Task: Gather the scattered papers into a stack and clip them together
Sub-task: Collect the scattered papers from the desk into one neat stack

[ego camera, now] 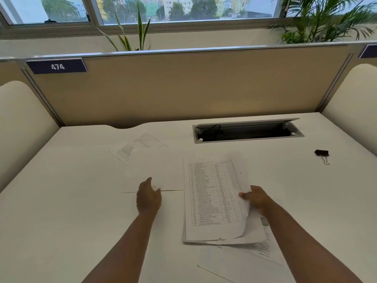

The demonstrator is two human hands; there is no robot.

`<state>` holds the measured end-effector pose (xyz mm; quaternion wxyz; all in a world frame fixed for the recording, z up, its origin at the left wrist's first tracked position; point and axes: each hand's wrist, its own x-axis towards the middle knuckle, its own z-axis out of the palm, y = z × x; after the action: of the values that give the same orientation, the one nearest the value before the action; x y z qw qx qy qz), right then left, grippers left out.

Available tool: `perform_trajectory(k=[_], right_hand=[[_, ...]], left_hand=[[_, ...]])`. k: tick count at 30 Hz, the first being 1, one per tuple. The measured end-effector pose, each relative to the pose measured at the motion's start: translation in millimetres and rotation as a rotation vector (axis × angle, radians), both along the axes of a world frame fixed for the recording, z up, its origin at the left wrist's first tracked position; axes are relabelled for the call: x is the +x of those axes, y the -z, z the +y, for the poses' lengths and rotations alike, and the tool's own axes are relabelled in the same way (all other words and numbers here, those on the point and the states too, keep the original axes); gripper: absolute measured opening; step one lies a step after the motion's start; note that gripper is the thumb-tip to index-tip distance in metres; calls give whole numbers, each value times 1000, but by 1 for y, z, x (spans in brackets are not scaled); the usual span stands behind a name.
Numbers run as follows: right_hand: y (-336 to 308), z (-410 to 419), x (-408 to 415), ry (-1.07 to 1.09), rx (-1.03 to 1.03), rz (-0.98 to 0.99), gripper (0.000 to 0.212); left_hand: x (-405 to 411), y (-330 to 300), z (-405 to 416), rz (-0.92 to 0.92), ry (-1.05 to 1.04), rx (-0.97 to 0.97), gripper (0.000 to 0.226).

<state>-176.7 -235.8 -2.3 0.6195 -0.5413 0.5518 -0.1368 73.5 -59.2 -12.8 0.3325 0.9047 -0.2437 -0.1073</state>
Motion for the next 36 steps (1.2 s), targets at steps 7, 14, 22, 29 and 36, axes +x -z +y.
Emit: perform_trajectory(k=[7, 14, 22, 29, 36], right_hand=[[10, -5, -2, 41, 105, -15, 37], [15, -7, -6, 52, 160, -97, 36], [10, -2, -6, 73, 179, -161, 38], [13, -2, -7, 79, 163, -148, 37], [13, -2, -6, 75, 151, -151, 37]], left_hand=[[43, 24, 8, -174, 430, 449, 78], [46, 22, 3, -502, 492, 448, 50], [44, 12, 7, -805, 496, 372, 42], [54, -32, 7, -745, -34, 121, 22], [49, -110, -22, -825, -34, -612, 20]])
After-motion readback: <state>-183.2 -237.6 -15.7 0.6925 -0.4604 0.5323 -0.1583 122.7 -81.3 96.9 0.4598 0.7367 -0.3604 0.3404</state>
